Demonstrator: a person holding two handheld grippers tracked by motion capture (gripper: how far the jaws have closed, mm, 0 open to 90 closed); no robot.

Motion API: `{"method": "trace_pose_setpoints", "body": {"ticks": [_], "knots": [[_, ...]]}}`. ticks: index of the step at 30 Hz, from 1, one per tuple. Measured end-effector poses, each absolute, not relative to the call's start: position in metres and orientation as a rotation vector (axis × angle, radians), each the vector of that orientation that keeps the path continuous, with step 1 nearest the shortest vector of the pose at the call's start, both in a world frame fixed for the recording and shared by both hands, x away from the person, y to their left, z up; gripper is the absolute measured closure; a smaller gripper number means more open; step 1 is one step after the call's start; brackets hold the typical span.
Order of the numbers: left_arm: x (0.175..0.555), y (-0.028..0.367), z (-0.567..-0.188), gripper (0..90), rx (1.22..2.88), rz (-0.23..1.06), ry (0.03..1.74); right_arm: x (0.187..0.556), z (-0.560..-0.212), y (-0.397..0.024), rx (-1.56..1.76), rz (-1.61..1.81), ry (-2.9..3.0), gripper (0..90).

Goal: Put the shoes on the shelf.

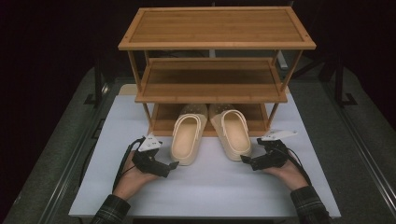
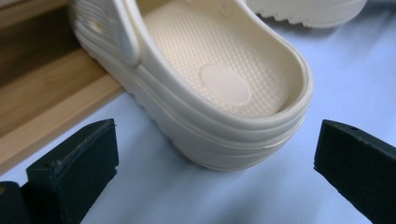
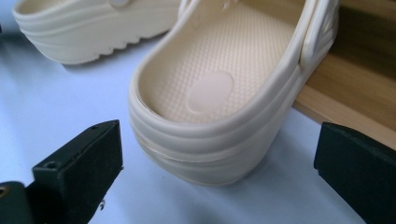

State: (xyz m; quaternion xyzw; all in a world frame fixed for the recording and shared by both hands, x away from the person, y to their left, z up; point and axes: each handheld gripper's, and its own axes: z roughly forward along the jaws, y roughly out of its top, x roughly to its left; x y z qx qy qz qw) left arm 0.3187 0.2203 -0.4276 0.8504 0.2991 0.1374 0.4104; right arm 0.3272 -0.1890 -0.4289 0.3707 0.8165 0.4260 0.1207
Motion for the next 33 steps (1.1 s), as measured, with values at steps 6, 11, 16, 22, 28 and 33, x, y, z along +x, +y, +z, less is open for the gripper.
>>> {"method": "trace_pose_setpoints", "body": {"ticks": [6,11,16,22,28,33], "knots": [[0.322,0.21,-0.439,0.0,2.201,0.346,0.722,0.334,-0.439,-0.185,1.087,1.24,2.419,0.7],[0.328,0.203,-0.443,0.0,2.219,0.354,0.699,0.336,-0.44,-0.18,1.062,1.262,2.431,0.7],[0.332,0.197,-0.444,0.0,2.2,0.359,0.701,0.339,-0.442,-0.173,1.061,1.248,2.436,0.8],[0.337,0.193,-0.442,0.0,2.179,0.352,0.715,0.345,-0.441,-0.166,1.067,1.227,2.441,0.7],[0.343,0.188,-0.44,0.0,2.13,0.316,0.744,0.346,-0.441,-0.159,1.056,1.214,2.446,1.1],[0.347,0.177,-0.441,1.1,2.123,0.322,0.749,0.348,-0.44,-0.151,1.068,1.214,2.451,4.2]]}}
